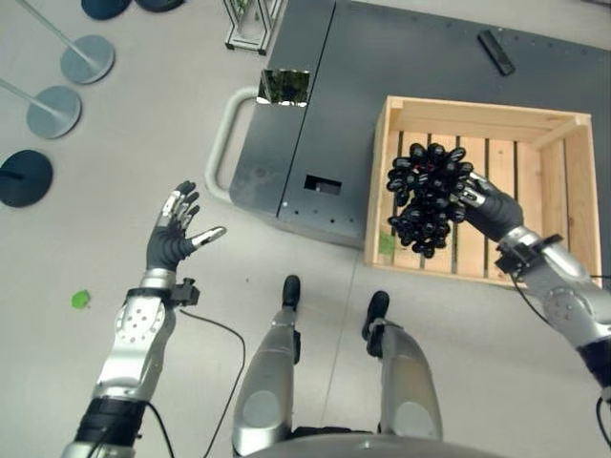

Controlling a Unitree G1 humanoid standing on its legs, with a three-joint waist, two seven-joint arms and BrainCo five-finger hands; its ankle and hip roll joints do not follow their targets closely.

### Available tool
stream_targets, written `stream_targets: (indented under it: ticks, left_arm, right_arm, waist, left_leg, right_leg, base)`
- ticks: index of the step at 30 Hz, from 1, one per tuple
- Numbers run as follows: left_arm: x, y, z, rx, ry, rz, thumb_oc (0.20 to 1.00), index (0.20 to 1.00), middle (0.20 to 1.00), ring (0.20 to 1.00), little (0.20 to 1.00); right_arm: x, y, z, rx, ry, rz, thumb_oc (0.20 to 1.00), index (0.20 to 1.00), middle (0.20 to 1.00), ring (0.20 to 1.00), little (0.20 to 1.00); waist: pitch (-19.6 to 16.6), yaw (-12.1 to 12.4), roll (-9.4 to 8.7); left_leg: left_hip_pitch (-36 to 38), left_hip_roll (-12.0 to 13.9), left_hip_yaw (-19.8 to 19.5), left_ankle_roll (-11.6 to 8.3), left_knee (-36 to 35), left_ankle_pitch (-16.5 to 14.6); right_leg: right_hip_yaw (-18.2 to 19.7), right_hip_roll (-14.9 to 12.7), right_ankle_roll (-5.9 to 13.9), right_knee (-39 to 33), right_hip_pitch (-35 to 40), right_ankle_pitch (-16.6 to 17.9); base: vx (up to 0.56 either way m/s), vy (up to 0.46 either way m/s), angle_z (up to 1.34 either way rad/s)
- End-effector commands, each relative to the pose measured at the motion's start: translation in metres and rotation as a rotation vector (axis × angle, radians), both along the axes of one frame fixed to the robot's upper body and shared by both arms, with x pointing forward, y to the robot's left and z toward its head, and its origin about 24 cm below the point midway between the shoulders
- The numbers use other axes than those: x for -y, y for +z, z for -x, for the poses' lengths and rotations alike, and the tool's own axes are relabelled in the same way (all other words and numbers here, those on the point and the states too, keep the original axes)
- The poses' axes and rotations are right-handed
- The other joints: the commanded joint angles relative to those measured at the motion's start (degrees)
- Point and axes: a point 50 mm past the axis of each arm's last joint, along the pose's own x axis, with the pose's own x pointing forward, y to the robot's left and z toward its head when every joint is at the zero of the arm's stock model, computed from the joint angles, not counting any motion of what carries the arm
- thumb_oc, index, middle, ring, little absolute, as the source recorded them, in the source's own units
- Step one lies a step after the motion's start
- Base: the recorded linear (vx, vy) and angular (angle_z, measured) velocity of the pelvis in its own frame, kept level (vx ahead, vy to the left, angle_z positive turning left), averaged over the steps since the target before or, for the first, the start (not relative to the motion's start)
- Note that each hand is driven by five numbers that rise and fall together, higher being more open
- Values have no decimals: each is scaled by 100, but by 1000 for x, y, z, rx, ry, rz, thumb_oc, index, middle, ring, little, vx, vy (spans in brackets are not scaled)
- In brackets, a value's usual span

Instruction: Pick up the fruits from the basket on one side to the basket on the other side

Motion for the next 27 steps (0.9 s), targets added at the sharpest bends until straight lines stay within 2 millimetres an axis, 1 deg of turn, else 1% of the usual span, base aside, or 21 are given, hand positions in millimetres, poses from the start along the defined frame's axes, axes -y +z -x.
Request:
stream_targets:
  ticks: [1, 3, 5, 7, 9, 10, 11, 13, 17, 18, 19, 20, 21, 22, 23, 26, 27]
  left_arm:
    - [2, 14, 5, 94, -21, 29, 1000, 1000, 1000, 1000, 1000]
    - [0, 14, 6, 92, -11, 28, 1000, 1000, 1000, 1000, 1000]
    - [-2, 13, 7, 89, -7, 27, 1000, 1000, 1000, 1000, 1000]
    - [-7, 12, 9, 80, -4, 23, 1000, 1000, 1000, 1000, 1000]
    - [-10, 11, 12, 60, -35, 24, 1000, 1000, 1000, 1000, 1000]
    - [-13, 9, 14, 25, -97, 43, 1000, 1000, 1000, 1000, 1000]
    - [-13, 9, 15, 25, -97, 44, 1000, 1000, 1000, 1000, 1000]
    - [-14, 12, 17, -6, -169, 19, 1000, 1000, 1000, 1000, 1000]
    - [-14, 28, 20, -69, -366, -24, 1000, 1000, 1000, 1000, 1000]
    - [-12, 32, 21, -81, -411, -25, 1000, 1000, 1000, 1000, 1000]
    - [-6, 39, 20, -118, -493, -23, 1000, 1000, 1000, 1000, 1000]
    - [-6, 39, 20, -118, -493, -23, 1000, 1000, 1000, 1000, 1000]
    - [-1, 47, 20, -151, -593, -29, 1000, 1000, 1000, 1000, 1000]
    - [-1, 48, 20, -151, -593, -29, 1000, 1000, 1000, 1000, 1000]
    - [4, 47, 17, -185, -644, -21, 1000, 1000, 1000, 1000, 1000]
    - [6, 47, 17, -203, -663, -26, 1000, 1000, 1000, 1000, 1000]
    - [12, 47, 16, -263, -711, -54, 1000, 1000, 1000, 1000, 1000]
  right_arm:
    - [-9, 34, 1, 170, 40, -119, 200, 200, 200, 200, 200]
    - [-10, 32, 0, 171, 34, -137, 200, 200, 200, 200, 200]
    - [-11, 33, 1, 175, 38, -144, 200, 200, 200, 200, 200]
    - [-11, 34, 2, 181, 42, -140, 200, 200, 200, 200, 200]
    - [-10, 36, 3, 185, 49, -128, 200, 200, 200, 200, 200]
    - [-10, 36, 5, 176, 64, -97, 200, 200, 200, 200, 200]
    - [-10, 36, 5, 175, 64, -97, 200, 200, 200, 200, 200]
    - [-10, 34, 4, 156, 73, -74, 200, 200, 200, 200, 200]
    - [-13, 32, 5, 125, 106, -24, 200, 200, 200, 200, 200]
    - [-14, 30, 4, 114, 110, -17, 200, 200, 200, 200, 200]
    - [-19, 30, 3, 103, 136, 12, 200, 200, 200, 200, 200]
    - [-19, 30, 3, 103, 136, 12, 200, 200, 200, 200, 200]
    - [-23, 30, 4, 99, 162, 28, 200, 200, 200, 200, 200]
    - [-23, 30, 4, 99, 162, 28, 200, 200, 200, 200, 200]
    - [-29, 28, 4, 87, 191, 30, 200, 200, 200, 200, 200]
    - [-31, 27, 3, 81, 203, 28, 200, 200, 200, 200, 200]
    - [-37, 23, 1, 66, 212, 15, 200, 200, 200, 200, 200]
  waist:
    - [-522, -53, -10]
    - [-639, -64, 1]
    - [-676, -63, 1]
    - [-810, -69, 18]
    - [-888, -83, 41]
    - [-952, -99, 72]
    - [-950, -99, 71]
    - [-1011, -112, 97]
    - [-1177, -155, 88]
    - [-1235, -145, 75]
    - [-1338, -163, 50]
    - [-1333, -160, 48]
    - [-1446, -171, 19]
    - [-1440, -169, 17]
    - [-1546, -187, -24]
    - [-1592, -182, -28]
    - [-1720, -197, -43]
  left_leg:
    - [163, -175, -39, 22, -14, -197]
    - [227, -180, -38, 36, -37, -203]
    - [286, -182, -24, 39, -41, -217]
    - [405, -189, -3, 45, -83, -244]
    - [488, -192, 13, 44, -93, -261]
    - [573, -199, 33, 45, -110, -275]
    - [579, -197, 33, 45, -112, -275]
    - [668, -191, 53, 50, -142, -292]
    - [854, -190, 106, 57, -162, -349]
    - [915, -188, 128, 61, -171, -368]
    - [1001, -189, 151, 62, -164, -399]
    - [1009, -188, 153, 62, -166, -400]
    - [1112, -171, 196, 58, -167, -439]
    - [1120, -170, 198, 57, -169, -441]
    - [1215, -162, 221, 61, -174, -480]
    - [1275, -153, 233, 65, -189, -499]
    - [1408, -132, 290, 69, -236, -525]
  right_leg:
    - [-233, -64, 414, -435, 363, 325]
    - [-241, -46, 416, -547, 451, 369]
    - [-238, -30, 414, -595, 522, 378]
    - [-237, -3, 415, -699, 660, 395]
    - [-239, -5, 427, -765, 770, 413]
    - [-222, 8, 437, -841, 866, 436]
    - [-223, 10, 437, -847, 874, 438]
    - [-228, 27, 451, -901, 959, 455]
    - [-199, 54, 478, -1064, 1160, 515]
    - [-194, 71, 482, -1125, 1234, 523]
    - [-168, 96, 489, -1199, 1331, 543]
    - [-166, 97, 489, -1202, 1338, 544]
    - [-170, 114, 504, -1271, 1461, 544]
    - [-169, 116, 504, -1274, 1470, 545]
    - [-171, 134, 515, -1332, 1565, 553]
    - [-155, 144, 517, -1371, 1618, 555]
    - [-117, 167, 531, -1434, 1740, 558]
  base:
    - [34, 9, 3]
    - [38, 5, 1]
    - [19, 5, -1]
    - [23, 5, -1]
    - [34, 22, -1]
    - [0, 0, 0]
    - [0, 0, 0]
    - [0, 0, 0]
    - [33, 2, -2]
    - [73, -12, -4]
    - [62, -14, -6]
    - [77, -28, -7]
    - [41, -16, -10]
    - [90, -36, -10]
    - [51, -21, -10]
    - [67, -14, -8]
    - [68, -9, -8]
